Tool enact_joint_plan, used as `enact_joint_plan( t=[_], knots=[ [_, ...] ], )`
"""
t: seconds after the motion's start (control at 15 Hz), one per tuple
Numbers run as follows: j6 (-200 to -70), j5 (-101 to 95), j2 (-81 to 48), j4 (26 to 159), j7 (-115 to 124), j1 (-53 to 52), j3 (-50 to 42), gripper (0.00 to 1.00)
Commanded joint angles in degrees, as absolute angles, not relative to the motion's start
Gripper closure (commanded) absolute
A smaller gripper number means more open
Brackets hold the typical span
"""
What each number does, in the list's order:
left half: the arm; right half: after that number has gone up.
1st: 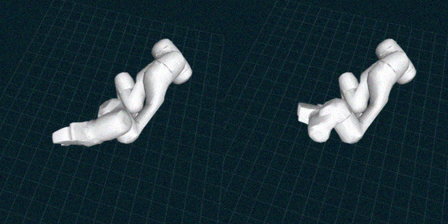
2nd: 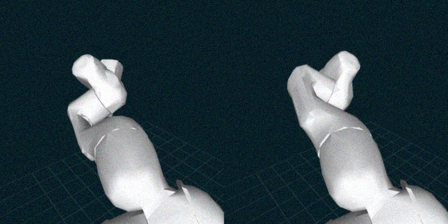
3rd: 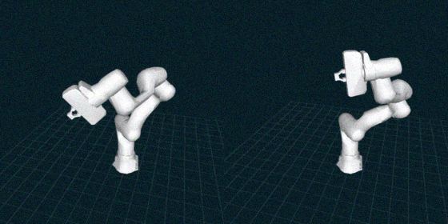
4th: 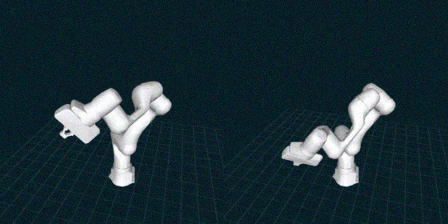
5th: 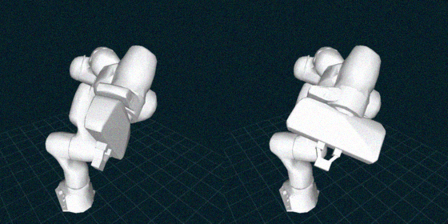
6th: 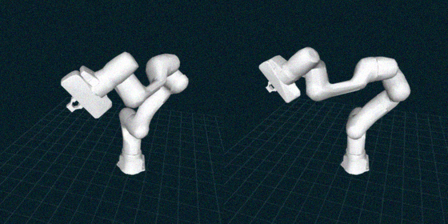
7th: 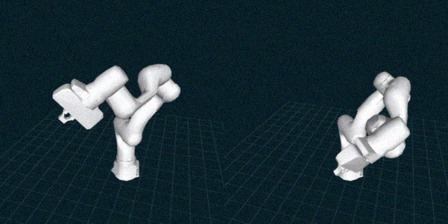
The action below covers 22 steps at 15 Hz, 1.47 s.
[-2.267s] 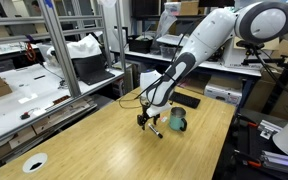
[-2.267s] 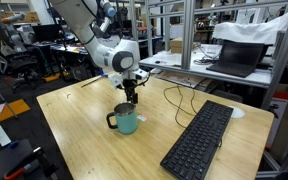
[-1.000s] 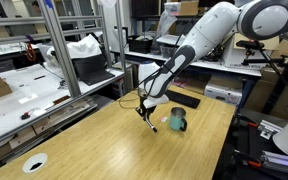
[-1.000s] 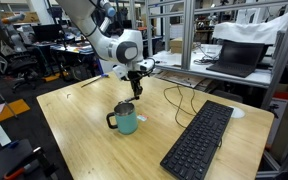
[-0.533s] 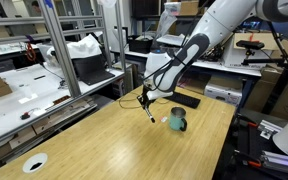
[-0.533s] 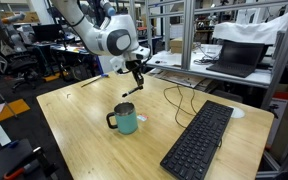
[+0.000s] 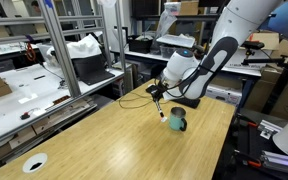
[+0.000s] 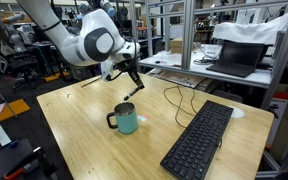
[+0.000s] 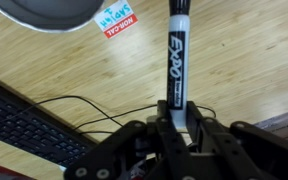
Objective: Put the marker in the cup
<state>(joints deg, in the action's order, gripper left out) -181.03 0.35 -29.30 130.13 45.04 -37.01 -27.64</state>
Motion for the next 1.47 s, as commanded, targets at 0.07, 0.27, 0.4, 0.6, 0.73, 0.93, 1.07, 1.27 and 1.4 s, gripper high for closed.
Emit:
enact_joint_plan(
  t=[0.07,0.27,0.4,0.6,0.73,0.93,1.07,1.27,1.4],
  knots=[
    [-181.0,4.0,-29.8,129.8,42.1,-37.2,-27.2,0.79],
    [-181.0,4.2,-30.1,129.5,42.1,-37.1,-27.2,0.79],
    [-181.0,4.2,-30.2,129.5,42.1,-37.1,-27.2,0.79],
    [-181.0,4.2,-30.3,129.3,42.1,-37.1,-27.2,0.95],
    [-183.8,5.2,-30.7,129.1,42.5,-39.8,-30.5,0.95],
    [-190.0,3.9,-30.0,129.0,44.7,-46.7,-39.4,0.95],
    [-195.2,4.7,-30.1,129.3,43.2,-52.9,-46.6,0.95],
    [-200.3,6.0,-30.4,130.8,41.6,-60.7,-54.4,0.95],
    [-198.2,7.5,-30.0,130.8,40.8,-67.0,-60.1,0.95]
  ],
)
